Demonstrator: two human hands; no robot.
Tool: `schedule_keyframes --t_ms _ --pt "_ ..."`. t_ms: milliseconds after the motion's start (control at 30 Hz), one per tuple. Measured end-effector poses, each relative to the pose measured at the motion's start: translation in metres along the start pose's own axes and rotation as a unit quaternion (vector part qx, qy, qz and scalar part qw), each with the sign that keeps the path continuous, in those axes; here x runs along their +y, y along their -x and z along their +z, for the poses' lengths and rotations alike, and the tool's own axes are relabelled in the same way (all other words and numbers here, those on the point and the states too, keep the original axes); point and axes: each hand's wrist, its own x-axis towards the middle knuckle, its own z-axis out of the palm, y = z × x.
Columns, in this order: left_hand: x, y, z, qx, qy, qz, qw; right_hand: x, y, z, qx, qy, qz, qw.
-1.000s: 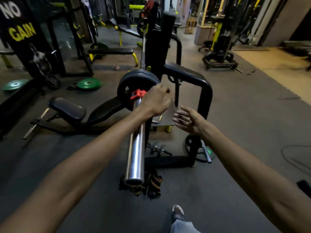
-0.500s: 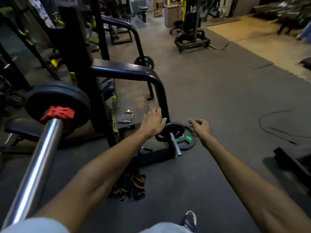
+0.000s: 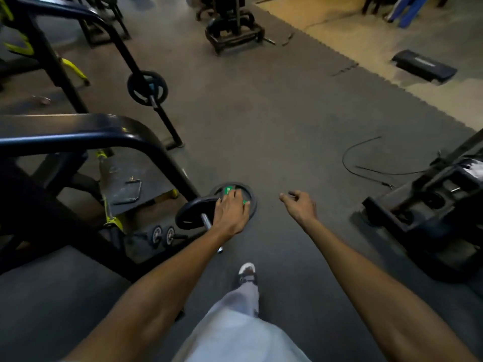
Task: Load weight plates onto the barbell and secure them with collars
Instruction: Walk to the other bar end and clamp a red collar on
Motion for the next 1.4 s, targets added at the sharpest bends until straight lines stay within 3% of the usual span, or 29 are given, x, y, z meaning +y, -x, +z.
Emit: schedule_keyframes --t_ms 367,800,1067,1233,1400 --pt "0.064 -0.156 0.071 -0.092 0.006 0.021 0.995 0.008 -0.168 -0.034 0.013 -0.020 0.085 0.996" --pt "0.119 -0.375 0.060 -0.126 0.106 -0.058 0.985 -0.062 -0.377 -0.080 -0.034 -0.082 0.111 0.990" --pt "0.140 -0.591 0.039 -0.087 0.166 -0.138 0.973 -0.139 -0.626 -0.104 -0.124 -0.053 0.056 0.989" --pt "0.150 -0.714 0.000 -0.033 0.184 -0.164 0.969 -0.212 -0.747 -0.113 -0.157 0.000 0.012 0.987" --pt "0.131 -0.810 -0.017 0.034 0.219 -0.245 0.944 -0.284 -0.846 -0.086 -0.207 0.055 -0.024 0.976"
